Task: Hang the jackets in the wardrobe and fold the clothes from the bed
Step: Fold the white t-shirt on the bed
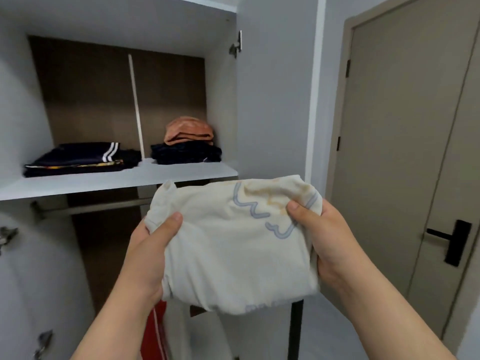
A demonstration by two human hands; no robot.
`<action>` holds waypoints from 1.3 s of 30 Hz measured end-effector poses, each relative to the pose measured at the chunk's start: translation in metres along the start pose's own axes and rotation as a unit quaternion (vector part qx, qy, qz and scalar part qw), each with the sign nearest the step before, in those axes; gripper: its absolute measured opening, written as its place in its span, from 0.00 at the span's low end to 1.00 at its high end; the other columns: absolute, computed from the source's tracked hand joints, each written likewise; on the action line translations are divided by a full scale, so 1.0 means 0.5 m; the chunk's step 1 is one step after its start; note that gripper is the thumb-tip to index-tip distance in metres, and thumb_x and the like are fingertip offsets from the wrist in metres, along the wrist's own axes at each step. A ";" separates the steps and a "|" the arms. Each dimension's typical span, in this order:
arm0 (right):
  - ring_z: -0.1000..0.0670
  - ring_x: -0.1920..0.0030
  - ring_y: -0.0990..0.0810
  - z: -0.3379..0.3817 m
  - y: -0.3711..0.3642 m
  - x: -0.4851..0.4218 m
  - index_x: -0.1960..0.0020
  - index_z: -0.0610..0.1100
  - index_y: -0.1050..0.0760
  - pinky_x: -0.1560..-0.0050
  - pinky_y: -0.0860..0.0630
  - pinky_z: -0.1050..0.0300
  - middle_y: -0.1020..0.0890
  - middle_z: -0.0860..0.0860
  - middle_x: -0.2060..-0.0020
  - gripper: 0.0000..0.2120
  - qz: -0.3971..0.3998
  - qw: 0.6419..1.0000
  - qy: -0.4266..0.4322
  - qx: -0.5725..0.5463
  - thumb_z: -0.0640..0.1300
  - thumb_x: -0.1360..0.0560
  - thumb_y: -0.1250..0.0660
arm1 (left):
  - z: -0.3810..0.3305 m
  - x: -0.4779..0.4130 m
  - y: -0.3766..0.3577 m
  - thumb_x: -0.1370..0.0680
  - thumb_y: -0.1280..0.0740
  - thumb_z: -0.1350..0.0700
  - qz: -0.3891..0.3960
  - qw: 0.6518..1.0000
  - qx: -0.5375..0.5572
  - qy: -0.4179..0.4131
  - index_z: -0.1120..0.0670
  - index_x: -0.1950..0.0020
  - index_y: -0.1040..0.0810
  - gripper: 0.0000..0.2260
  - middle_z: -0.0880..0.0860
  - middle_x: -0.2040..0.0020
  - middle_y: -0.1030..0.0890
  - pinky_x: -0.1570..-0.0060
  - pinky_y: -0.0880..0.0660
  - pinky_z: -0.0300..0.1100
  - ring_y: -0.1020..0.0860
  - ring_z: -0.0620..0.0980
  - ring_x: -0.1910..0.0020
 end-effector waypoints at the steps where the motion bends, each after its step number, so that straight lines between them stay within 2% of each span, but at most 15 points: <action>1: 0.43 0.50 0.14 -0.009 -0.028 -0.018 0.43 0.45 0.20 0.47 0.19 0.46 0.14 0.44 0.50 0.09 0.011 1.000 0.003 -0.009 0.38 0.21 0.35 | -0.015 -0.012 0.022 0.22 0.33 0.57 -0.008 1.000 -0.001 -0.006 0.50 0.44 0.20 0.08 0.52 0.50 0.14 0.54 0.22 0.48 0.15 0.51 0.53; 5: 0.44 0.50 0.15 -0.052 -0.142 -0.109 0.43 0.45 0.21 0.52 0.17 0.51 0.14 0.44 0.50 0.09 0.077 0.996 0.010 -0.039 0.37 0.21 0.36 | -0.058 -0.076 0.117 0.30 0.30 0.53 -0.044 0.998 -0.015 -0.034 0.50 0.42 0.20 0.17 0.53 0.48 0.14 0.47 0.23 0.53 0.16 0.55 0.49; 7: 0.44 0.50 0.15 -0.078 -0.199 -0.166 0.43 0.44 0.22 0.53 0.17 0.52 0.14 0.44 0.49 0.10 0.103 0.993 0.020 -0.049 0.35 0.21 0.37 | -0.074 -0.117 0.158 0.31 0.29 0.53 -0.058 0.997 -0.023 -0.051 0.50 0.42 0.20 0.17 0.53 0.48 0.14 0.47 0.23 0.53 0.16 0.55 0.49; 12: 0.46 0.52 0.14 -0.159 -0.333 -0.328 0.43 0.45 0.22 0.60 0.18 0.55 0.14 0.45 0.51 0.11 0.142 0.987 0.010 -0.080 0.34 0.20 0.38 | -0.101 -0.254 0.249 0.22 0.33 0.58 -0.103 0.987 -0.061 -0.103 0.51 0.40 0.20 0.12 0.54 0.46 0.15 0.45 0.23 0.54 0.16 0.55 0.47; 16: 0.42 0.48 0.15 -0.207 -0.435 -0.447 0.39 0.44 0.23 0.51 0.19 0.48 0.14 0.43 0.48 0.13 0.172 0.981 0.001 -0.092 0.35 0.20 0.38 | -0.120 -0.357 0.305 0.21 0.33 0.58 -0.128 0.981 -0.071 -0.127 0.47 0.43 0.18 0.10 0.54 0.45 0.15 0.45 0.23 0.55 0.16 0.55 0.47; 19: 0.43 0.47 0.15 -0.227 -0.506 -0.512 0.38 0.45 0.23 0.48 0.21 0.48 0.15 0.44 0.47 0.13 0.187 0.978 0.010 -0.087 0.34 0.19 0.39 | -0.139 -0.422 0.343 0.21 0.34 0.58 -0.137 0.978 -0.064 -0.142 0.39 0.53 0.15 0.14 0.52 0.46 0.15 0.46 0.23 0.52 0.16 0.53 0.48; 21: 0.44 0.47 0.15 -0.241 -0.549 -0.544 0.38 0.45 0.23 0.47 0.21 0.48 0.15 0.45 0.47 0.13 0.201 0.976 0.012 -0.085 0.34 0.19 0.39 | -0.146 -0.460 0.373 0.20 0.34 0.59 -0.150 0.976 -0.057 -0.148 0.39 0.55 0.15 0.15 0.51 0.47 0.14 0.47 0.23 0.51 0.16 0.53 0.48; 24: 0.45 0.48 0.15 -0.256 -0.609 -0.589 0.41 0.46 0.22 0.48 0.20 0.49 0.14 0.46 0.49 0.13 0.215 0.973 0.016 -0.084 0.34 0.20 0.39 | -0.159 -0.516 0.410 0.20 0.35 0.59 -0.143 0.976 -0.048 -0.155 0.37 0.55 0.15 0.17 0.50 0.46 0.15 0.46 0.24 0.50 0.16 0.52 0.47; 28: 0.46 0.50 0.14 -0.269 -0.681 -0.649 0.43 0.46 0.22 0.53 0.18 0.54 0.14 0.46 0.50 0.13 0.211 0.974 0.026 -0.078 0.33 0.20 0.39 | -0.175 -0.605 0.461 0.20 0.35 0.59 -0.142 0.975 -0.053 -0.161 0.37 0.55 0.15 0.17 0.47 0.47 0.14 0.48 0.24 0.48 0.16 0.50 0.48; 31: 0.46 0.49 0.14 -0.274 -0.735 -0.696 0.42 0.47 0.22 0.50 0.19 0.51 0.14 0.46 0.49 0.12 0.214 0.974 0.034 -0.061 0.35 0.19 0.39 | -0.193 -0.681 0.502 0.20 0.34 0.59 -0.131 0.975 -0.055 -0.173 0.41 0.51 0.16 0.13 0.46 0.47 0.15 0.50 0.25 0.46 0.16 0.48 0.48; 35: 0.46 0.48 0.14 -0.285 -0.810 -0.759 0.42 0.47 0.21 0.46 0.19 0.49 0.14 0.47 0.49 0.12 0.217 0.974 0.054 -0.043 0.35 0.18 0.39 | -0.217 -0.779 0.550 0.20 0.35 0.60 -0.103 0.974 -0.062 -0.194 0.40 0.44 0.18 0.14 0.44 0.41 0.17 0.43 0.26 0.47 0.18 0.47 0.42; 39: 0.46 0.47 0.15 -0.309 -0.876 -0.827 0.41 0.46 0.23 0.47 0.18 0.51 0.14 0.47 0.48 0.12 0.227 0.972 0.066 -0.013 0.35 0.18 0.40 | -0.230 -0.864 0.601 0.19 0.35 0.60 -0.112 0.975 -0.067 -0.180 0.42 0.47 0.18 0.13 0.47 0.44 0.15 0.43 0.25 0.47 0.17 0.50 0.44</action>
Point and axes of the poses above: each hand's wrist, its own x-axis away from the middle knuckle, its own y-axis out of the back of the hand, z = x × y, the point moved 3 cm from there along -x, towards the middle knuckle
